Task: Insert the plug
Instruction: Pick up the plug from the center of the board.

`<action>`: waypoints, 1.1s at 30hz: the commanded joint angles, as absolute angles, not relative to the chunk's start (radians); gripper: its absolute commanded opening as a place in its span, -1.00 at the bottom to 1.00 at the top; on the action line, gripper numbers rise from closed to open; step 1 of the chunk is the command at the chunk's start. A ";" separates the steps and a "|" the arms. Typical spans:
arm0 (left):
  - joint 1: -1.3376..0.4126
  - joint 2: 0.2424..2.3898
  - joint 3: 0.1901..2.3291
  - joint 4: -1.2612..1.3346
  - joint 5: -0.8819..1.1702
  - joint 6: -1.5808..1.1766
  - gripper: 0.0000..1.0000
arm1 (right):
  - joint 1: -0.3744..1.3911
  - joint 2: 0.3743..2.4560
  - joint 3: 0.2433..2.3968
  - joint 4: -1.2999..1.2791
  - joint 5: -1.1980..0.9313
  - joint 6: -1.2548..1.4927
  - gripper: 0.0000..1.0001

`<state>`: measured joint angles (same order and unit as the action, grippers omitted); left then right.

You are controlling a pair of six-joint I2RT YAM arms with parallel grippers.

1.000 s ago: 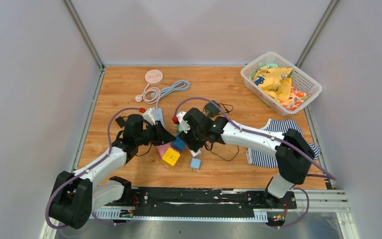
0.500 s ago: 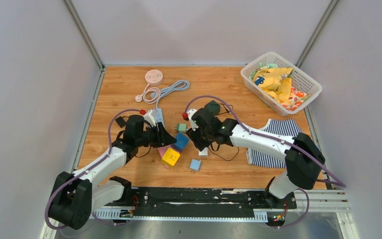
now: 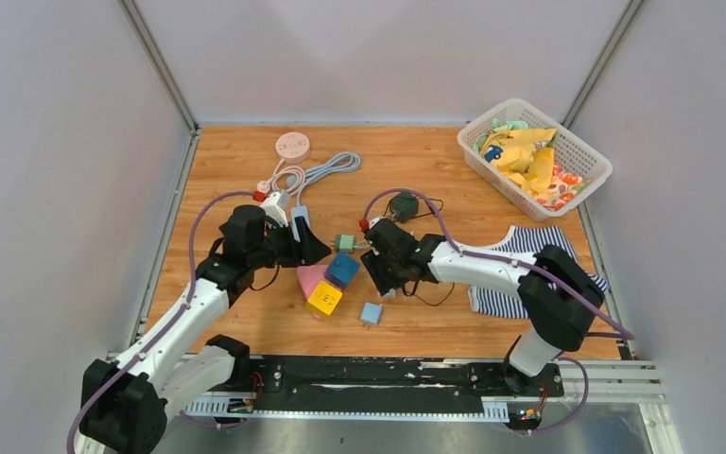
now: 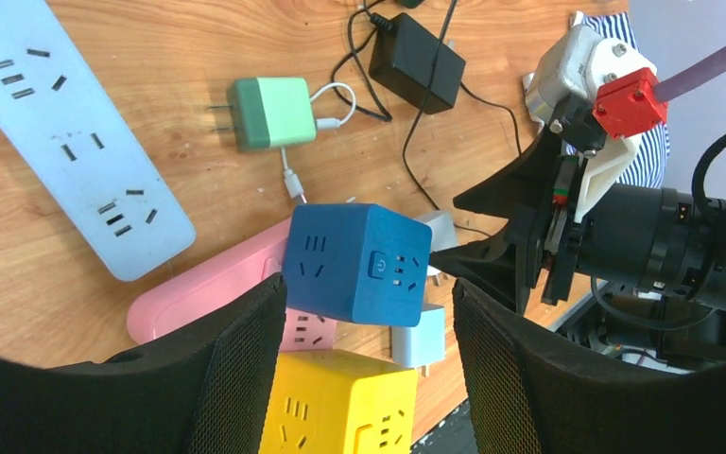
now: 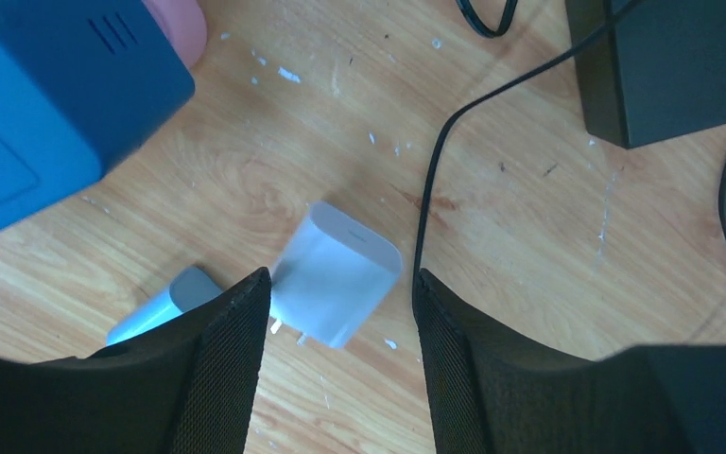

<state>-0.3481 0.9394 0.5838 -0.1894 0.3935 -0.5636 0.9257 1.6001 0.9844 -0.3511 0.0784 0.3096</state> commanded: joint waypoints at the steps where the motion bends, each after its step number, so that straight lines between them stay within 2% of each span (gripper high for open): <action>1: -0.352 0.899 0.593 -0.270 0.335 -0.530 0.33 | 0.922 1.647 1.004 -0.329 0.099 0.357 0.19; 5: -0.353 0.856 0.593 -0.296 0.320 -0.519 0.33 | 0.922 1.684 1.011 -0.333 0.123 0.368 0.15; 8: -0.353 0.827 0.601 -0.325 0.315 -0.499 0.33 | 0.922 1.691 1.015 -0.341 0.131 0.371 -0.06; 10: -0.353 0.809 0.609 -0.347 0.310 -0.485 0.32 | 0.922 1.682 1.019 -0.349 0.138 0.371 -0.11; 14: -0.353 0.776 0.615 -0.350 0.355 -0.455 0.24 | 0.922 1.607 1.019 -0.371 0.154 0.368 -0.45; 19: -0.362 0.722 0.585 -0.216 0.482 -0.474 0.26 | 0.919 1.412 1.028 -0.359 0.173 0.397 -0.46; 23: -0.392 0.684 0.559 -0.060 0.520 -0.506 0.39 | 0.919 1.286 1.038 -0.261 0.107 0.449 -0.51; 33: -0.482 0.737 0.611 -0.022 0.512 -0.497 0.54 | 0.922 1.201 1.043 -0.011 0.036 0.630 -0.48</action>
<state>-0.4435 0.7120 0.5774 -0.0639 0.5037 -0.5014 0.9257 1.2110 1.0279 -0.1410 0.0757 0.5293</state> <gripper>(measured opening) 0.764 0.481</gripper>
